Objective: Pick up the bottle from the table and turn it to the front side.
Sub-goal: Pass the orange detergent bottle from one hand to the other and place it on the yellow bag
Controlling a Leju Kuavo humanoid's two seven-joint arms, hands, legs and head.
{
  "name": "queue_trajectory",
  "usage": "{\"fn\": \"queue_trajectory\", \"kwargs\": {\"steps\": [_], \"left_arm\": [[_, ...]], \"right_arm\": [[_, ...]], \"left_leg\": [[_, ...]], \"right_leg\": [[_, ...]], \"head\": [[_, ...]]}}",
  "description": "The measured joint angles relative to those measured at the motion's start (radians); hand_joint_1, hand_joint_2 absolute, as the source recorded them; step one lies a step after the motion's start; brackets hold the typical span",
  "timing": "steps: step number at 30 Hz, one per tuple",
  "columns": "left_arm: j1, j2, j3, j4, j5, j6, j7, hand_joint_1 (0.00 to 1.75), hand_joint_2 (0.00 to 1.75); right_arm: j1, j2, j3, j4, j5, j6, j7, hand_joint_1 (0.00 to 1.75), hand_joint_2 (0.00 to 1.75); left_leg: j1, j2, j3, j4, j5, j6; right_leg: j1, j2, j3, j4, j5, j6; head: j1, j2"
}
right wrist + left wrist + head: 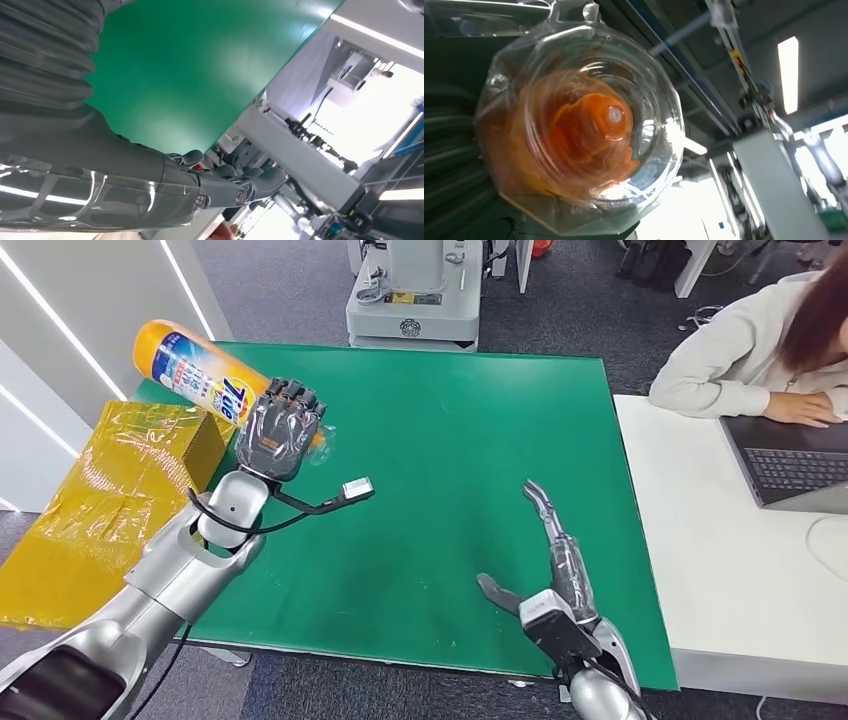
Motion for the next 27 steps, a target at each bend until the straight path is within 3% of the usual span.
{"fn": "queue_trajectory", "kwargs": {"steps": [5,10,18,24,27], "left_arm": [[0.042,0.004,-0.016,0.127,0.000,-0.012,0.046,1.75,1.75],[0.087,0.015,-0.001,0.207,0.000,-0.092,0.139,1.75,1.75],[0.150,0.030,0.076,0.223,-0.001,-0.175,0.243,1.75,1.75],[0.172,0.041,0.100,0.212,-0.001,-0.174,0.249,1.75,1.75],[0.186,0.037,0.136,0.202,0.014,-0.170,0.162,1.75,1.75]], "right_arm": [[0.105,-0.019,-0.052,-0.093,0.024,-0.006,0.011,0.00,1.75],[0.172,-0.020,-0.093,-0.159,0.064,0.017,0.036,0.00,1.75],[0.194,-0.002,-0.123,-0.186,0.081,0.054,0.042,0.00,1.75],[0.190,0.011,-0.127,-0.185,0.081,0.059,0.040,0.00,1.75],[0.179,0.015,-0.127,-0.181,0.081,0.065,0.036,0.00,1.75]], "left_leg": [[0.000,0.003,0.000,0.000,-0.001,-0.001],[0.001,0.003,-0.001,-0.001,-0.001,-0.001],[0.001,0.002,-0.001,-0.001,-0.001,-0.001],[0.000,0.001,-0.001,-0.001,-0.001,-0.001],[0.000,0.001,-0.001,-0.001,-0.001,-0.001]], "right_leg": [[0.000,0.003,-0.002,0.000,0.000,0.000],[0.000,0.003,-0.002,0.000,-0.001,-0.001],[0.000,0.002,-0.002,0.000,-0.001,-0.001],[0.000,0.001,-0.002,0.000,-0.001,-0.001],[0.000,0.001,-0.002,0.000,-0.001,-0.001]], "head": [[0.000,0.000],[0.000,0.000],[0.000,0.000],[0.000,0.000],[0.000,0.000]]}}
